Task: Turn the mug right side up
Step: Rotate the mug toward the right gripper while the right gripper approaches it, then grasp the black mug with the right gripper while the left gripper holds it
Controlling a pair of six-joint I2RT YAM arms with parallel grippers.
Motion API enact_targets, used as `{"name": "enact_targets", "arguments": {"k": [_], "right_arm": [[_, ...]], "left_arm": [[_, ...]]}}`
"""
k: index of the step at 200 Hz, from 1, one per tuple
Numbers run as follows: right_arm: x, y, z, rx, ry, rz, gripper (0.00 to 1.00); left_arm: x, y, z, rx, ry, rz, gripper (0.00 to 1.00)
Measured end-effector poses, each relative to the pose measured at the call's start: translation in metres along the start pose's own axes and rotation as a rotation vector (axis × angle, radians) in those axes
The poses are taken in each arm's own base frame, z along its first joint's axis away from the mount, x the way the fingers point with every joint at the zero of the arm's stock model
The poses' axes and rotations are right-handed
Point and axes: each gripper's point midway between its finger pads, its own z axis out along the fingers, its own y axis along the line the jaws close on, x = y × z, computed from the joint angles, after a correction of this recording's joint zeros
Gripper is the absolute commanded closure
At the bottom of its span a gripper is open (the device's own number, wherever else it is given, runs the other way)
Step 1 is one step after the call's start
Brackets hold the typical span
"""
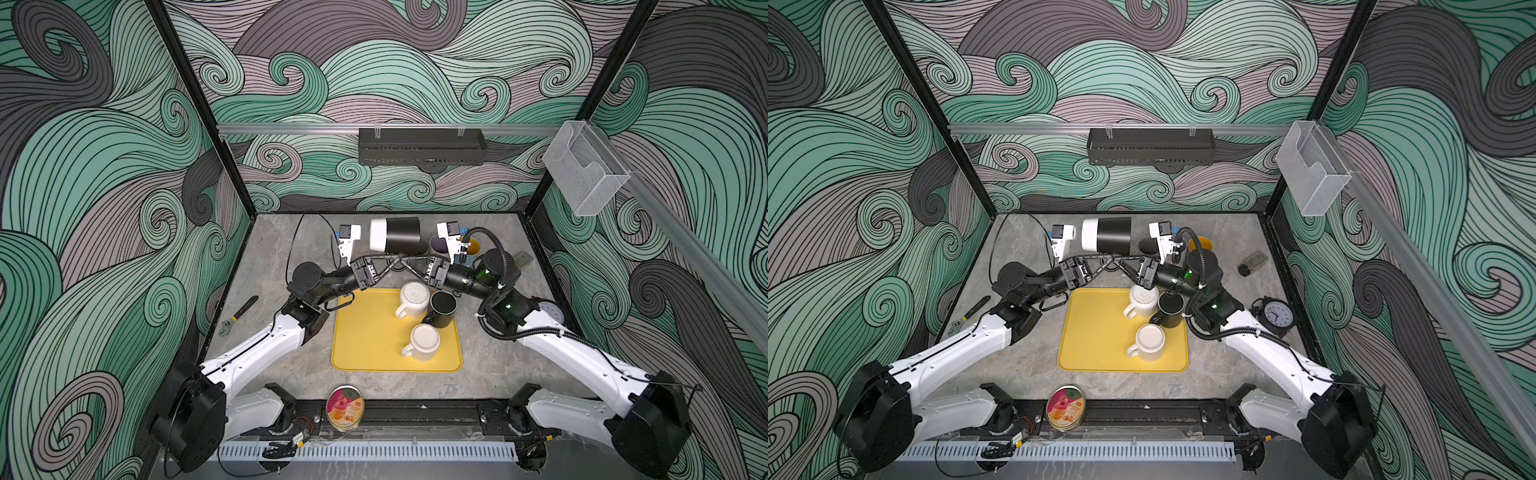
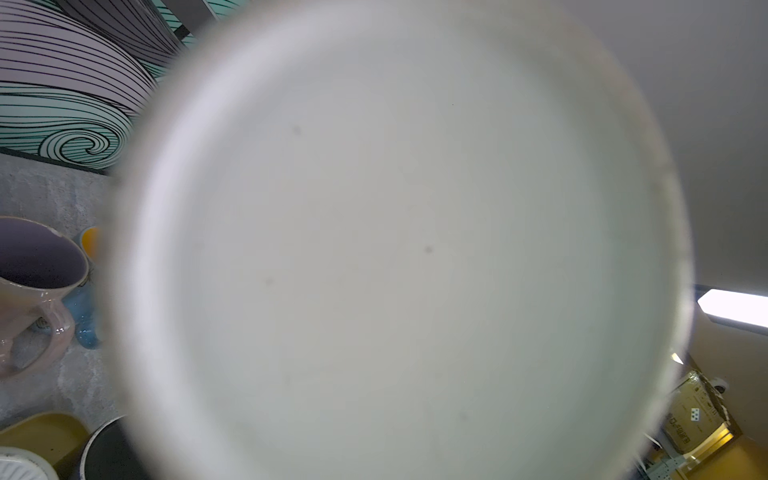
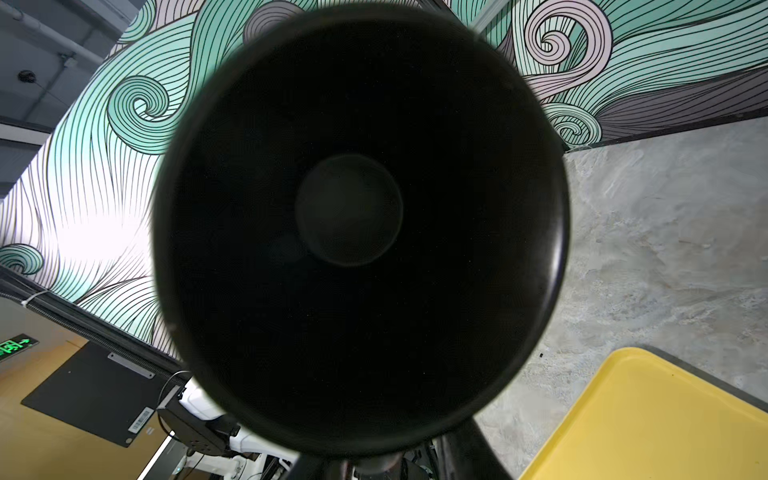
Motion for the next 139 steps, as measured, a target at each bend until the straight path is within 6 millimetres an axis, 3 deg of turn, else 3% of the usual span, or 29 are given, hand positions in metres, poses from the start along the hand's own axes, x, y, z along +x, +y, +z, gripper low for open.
{"name": "enact_targets", "arguments": {"k": [81, 92, 107, 127, 139], "right_arm": [[-0.011, 0.009, -0.001, -0.038, -0.039, 0.026, 0.72], [-0.011, 0.009, 0.000, -0.041, -0.043, 0.032, 0.76], [-0.014, 0.011, 0.000, -0.051, -0.053, 0.035, 0.92], [-0.015, 0.011, 0.000, -0.055, -0.058, 0.048, 1.00], [-0.015, 0.011, 0.000, -0.056, -0.057, 0.047, 1.00]], "left_arm": [[0.002, -0.011, 0.013, 0.039, -0.011, 0.029, 1.00], [0.001, -0.011, 0.015, 0.044, -0.013, 0.027, 1.00], [0.000, -0.010, 0.016, 0.046, -0.021, 0.026, 1.00], [-0.001, -0.010, 0.017, 0.052, -0.027, 0.026, 1.00], [-0.001, -0.010, 0.017, 0.052, -0.028, 0.025, 1.00]]}}
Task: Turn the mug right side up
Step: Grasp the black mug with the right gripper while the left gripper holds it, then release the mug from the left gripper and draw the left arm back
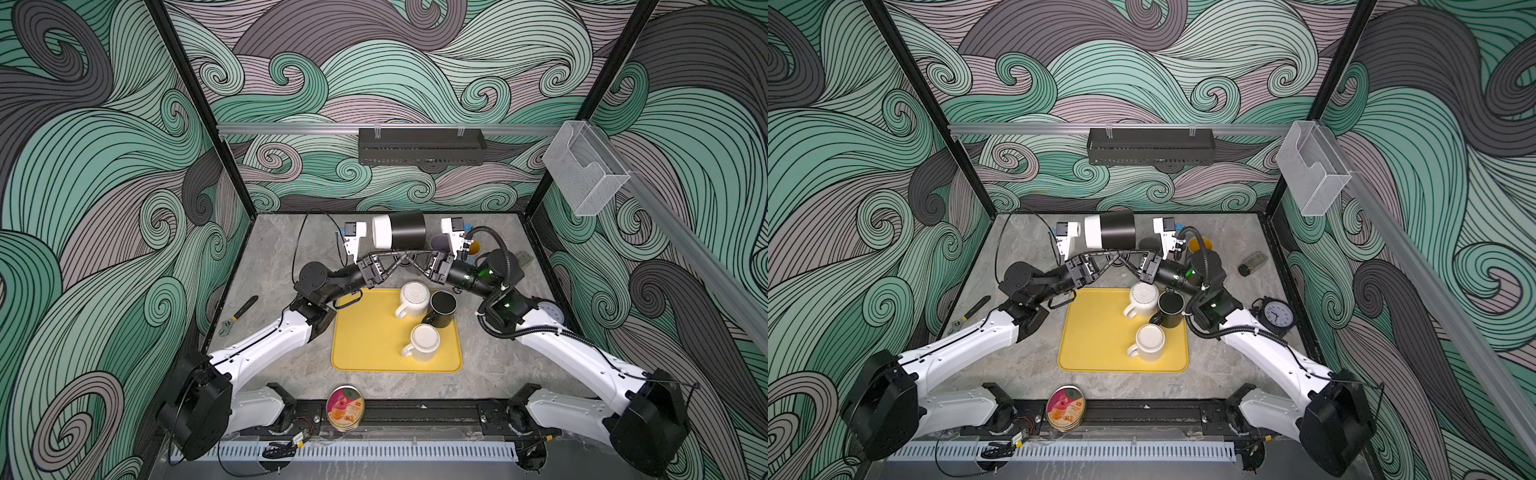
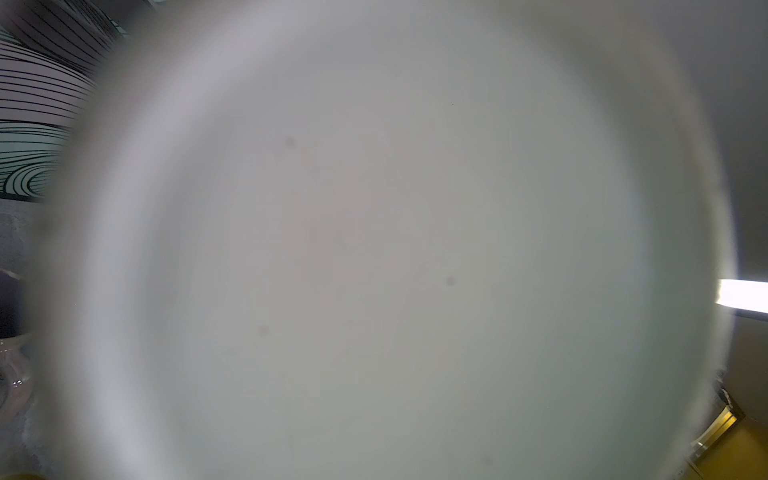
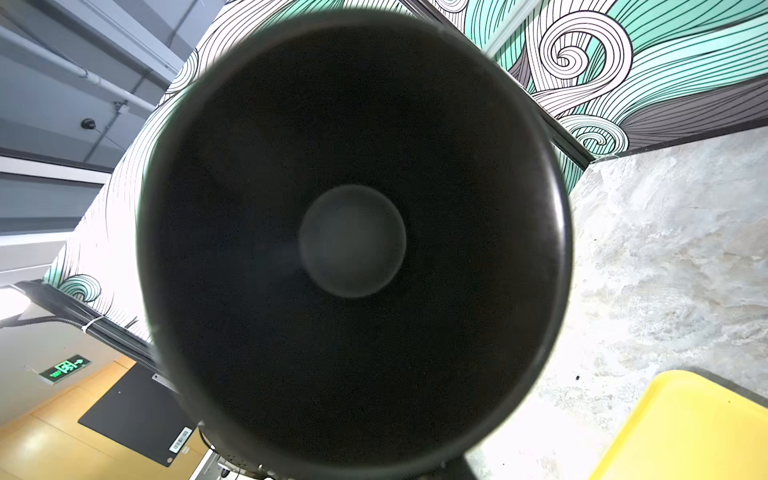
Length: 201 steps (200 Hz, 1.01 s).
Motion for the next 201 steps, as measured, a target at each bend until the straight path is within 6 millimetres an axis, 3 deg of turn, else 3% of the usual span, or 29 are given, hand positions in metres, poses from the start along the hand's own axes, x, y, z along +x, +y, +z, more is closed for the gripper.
{"name": "enact_targets", "arguments": {"k": [9, 26, 32, 42, 75, 120, 169, 184, 201], "right_arm": [[0.000, 0.000, 0.000, 0.001, 0.000, 0.000, 1.00], [0.000, 0.000, 0.000, 0.003, 0.000, -0.005, 1.00], [0.000, -0.003, 0.000, 0.013, -0.002, -0.009, 1.00], [0.002, -0.009, -0.001, 0.039, 0.001, -0.003, 1.00], [0.006, -0.021, -0.004, 0.096, 0.014, -0.011, 1.00], [-0.008, -0.020, -0.012, 0.130, -0.049, -0.064, 1.00], [-0.012, -0.038, -0.011, 0.287, -0.014, -0.072, 1.00], [-0.016, -0.046, -0.009, 0.378, -0.007, -0.086, 1.00], [-0.016, -0.058, -0.006, 0.473, 0.015, -0.098, 1.00]], "left_arm": [[0.000, 0.000, 0.000, -0.002, 0.000, -0.001, 0.99], [0.001, 0.001, 0.000, -0.006, 0.007, 0.001, 0.44], [0.003, 0.001, 0.000, -0.005, 0.015, 0.001, 0.33], [0.005, -0.002, 0.000, -0.008, 0.027, 0.009, 0.24], [0.010, 0.000, -0.010, -0.081, 0.062, 0.030, 0.18], [0.004, 0.017, -0.039, -0.273, 0.046, 0.098, 0.16], [-0.002, 0.060, -0.088, -0.667, 0.035, 0.242, 0.13], [-0.001, 0.070, -0.102, -0.771, 0.071, 0.286, 0.02], [-0.005, 0.078, -0.118, -0.889, 0.092, 0.319, 0.02]]}}
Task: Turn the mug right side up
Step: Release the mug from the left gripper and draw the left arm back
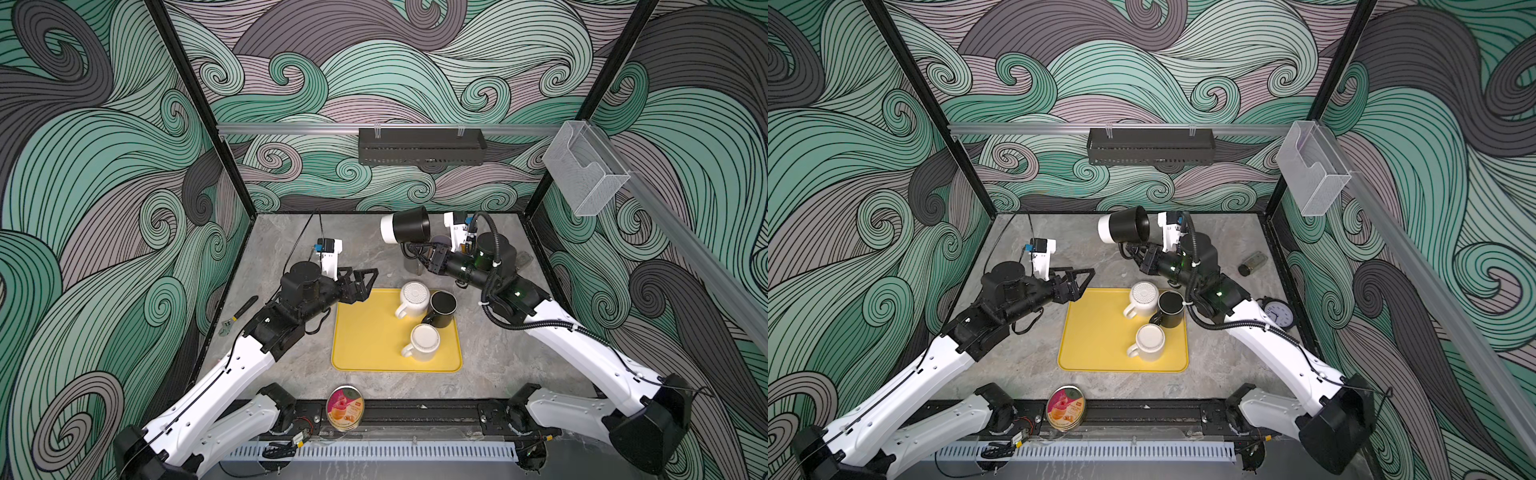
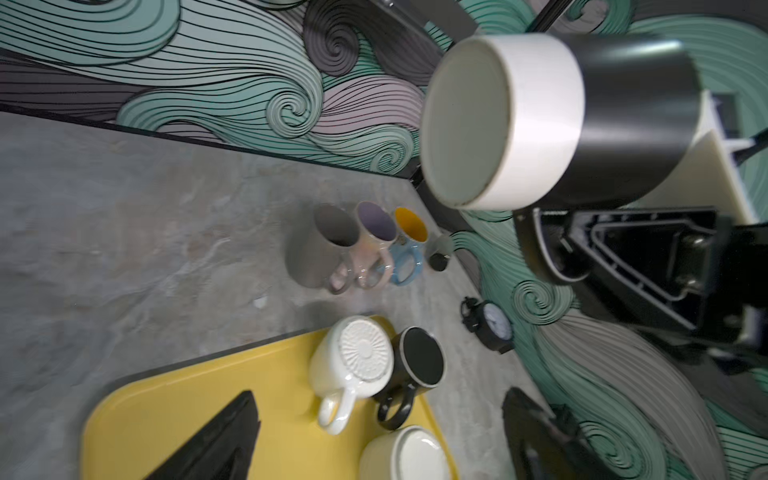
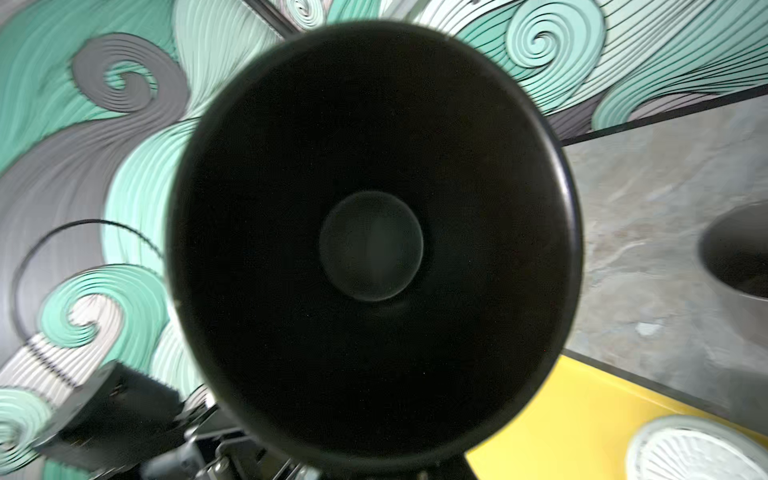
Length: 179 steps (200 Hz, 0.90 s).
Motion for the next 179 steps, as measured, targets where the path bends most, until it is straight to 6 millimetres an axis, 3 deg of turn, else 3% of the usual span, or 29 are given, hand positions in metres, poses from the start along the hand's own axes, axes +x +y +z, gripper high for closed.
{"name": "enact_targets", "arguments": {"k": [26, 74, 116, 147, 179], "right_arm": [[0.012, -0.017, 0.015, 0.111, 0.059, -0.028, 1.00], [0.043, -0.059, 0.023, 0.286, 0.167, -0.056, 1.00], [0.033, -0.065, 0.019, 0.374, 0.161, -0.098, 1.00], [0.029, -0.068, 0.031, 0.429, 0.174, -0.145, 1.00], [0.042, -0.083, 0.044, 0.509, 0.231, -0.207, 1.00]], "left_arm": [[0.002, 0.019, -0.007, -0.132, 0.010, 0.046, 0.01], [0.015, 0.025, -0.013, -0.150, 0.009, 0.108, 0.01], [0.035, 0.049, -0.007, -0.219, -0.012, 0.102, 0.01], [0.029, 0.063, -0.013, -0.292, -0.065, 0.071, 0.01], [0.025, 0.061, -0.014, -0.307, -0.045, 0.076, 0.01]]}}
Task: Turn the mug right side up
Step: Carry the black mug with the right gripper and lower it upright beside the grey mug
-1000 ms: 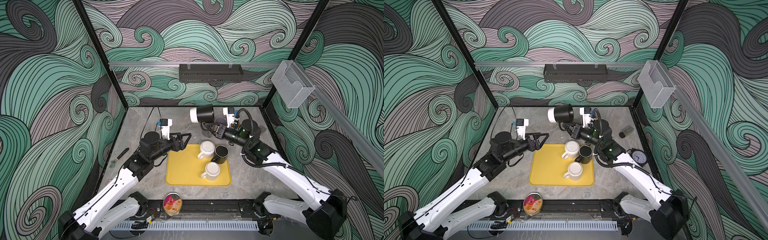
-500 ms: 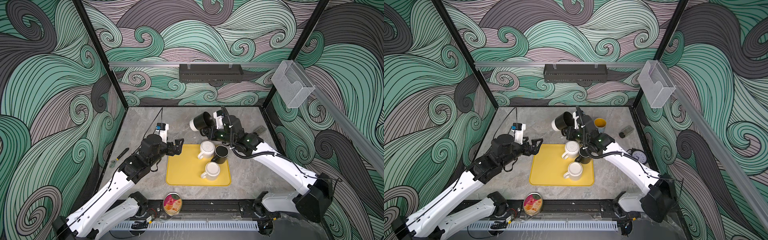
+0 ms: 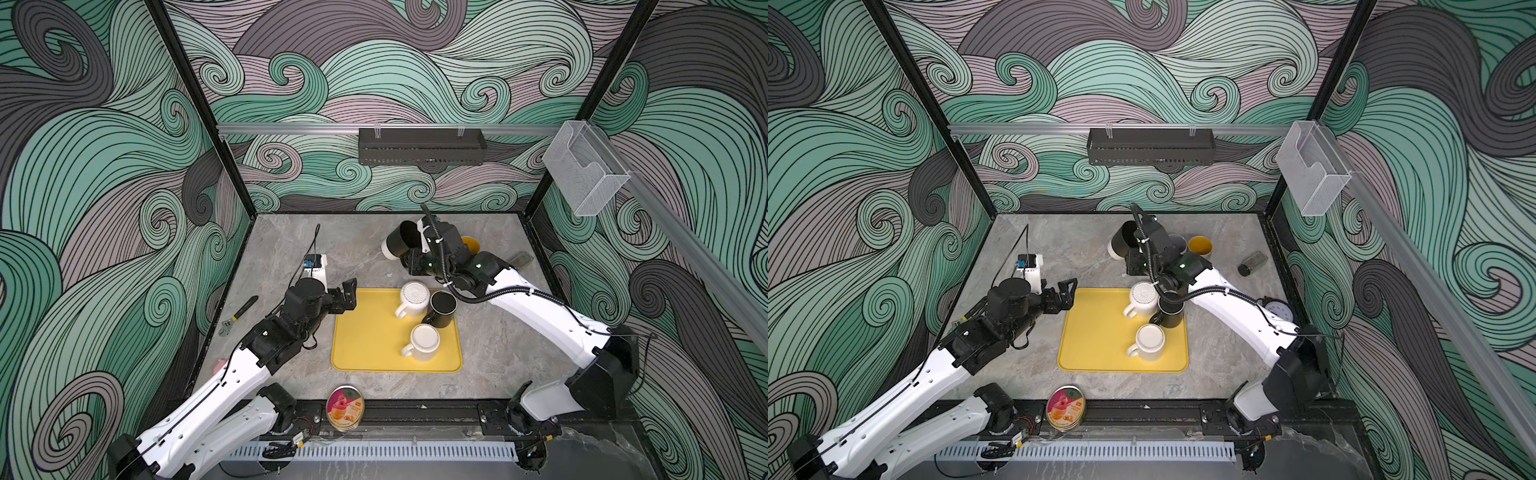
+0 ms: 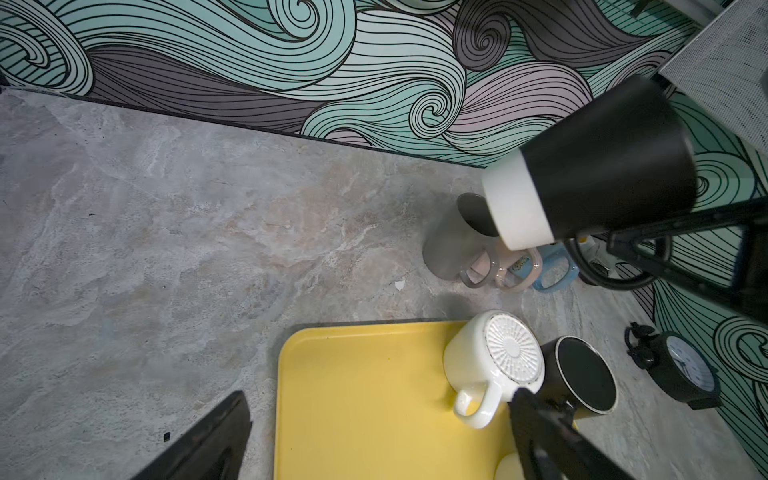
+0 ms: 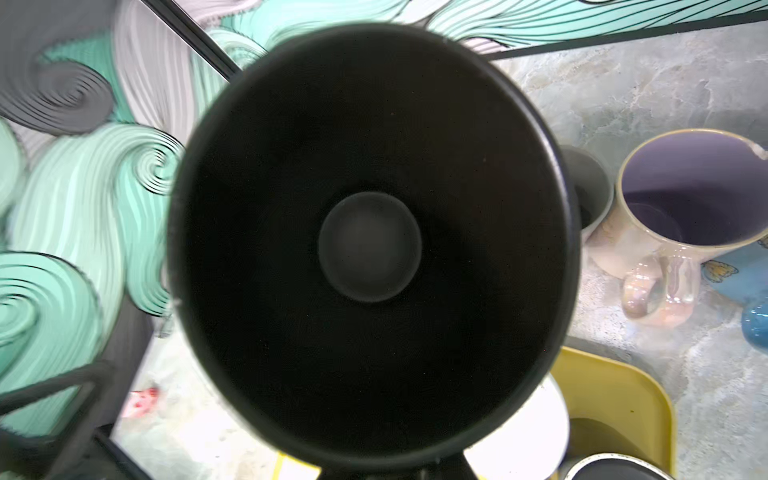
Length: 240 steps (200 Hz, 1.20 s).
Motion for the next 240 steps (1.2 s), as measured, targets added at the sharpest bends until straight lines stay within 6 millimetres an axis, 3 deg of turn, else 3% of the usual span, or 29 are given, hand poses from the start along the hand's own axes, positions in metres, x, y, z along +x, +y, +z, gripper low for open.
{"name": "enact_targets", "arguments": {"k": [38, 89, 122, 156, 240], "right_arm": [[0.011, -0.003, 0.015, 0.056, 0.063, -0.066, 1.00], [-0.004, 0.014, 0.025, 0.066, 0.065, -0.133, 1.00], [-0.013, 0.020, 0.043, 0.116, 0.076, -0.133, 1.00], [-0.015, 0.009, 0.072, 0.228, 0.104, -0.130, 1.00], [0.016, -0.019, 0.126, 0.391, 0.201, -0.175, 1.00]], "left_arm": [[0.010, -0.006, 0.004, 0.031, 0.050, 0.031, 0.02], [0.027, -0.006, 0.020, 0.017, 0.121, 0.057, 0.02], [0.029, -0.009, 0.022, 0.032, 0.126, 0.055, 0.02], [0.029, -0.009, 0.023, 0.033, 0.126, 0.055, 0.02], [0.032, -0.008, 0.024, 0.030, 0.133, 0.060, 0.02]]}}
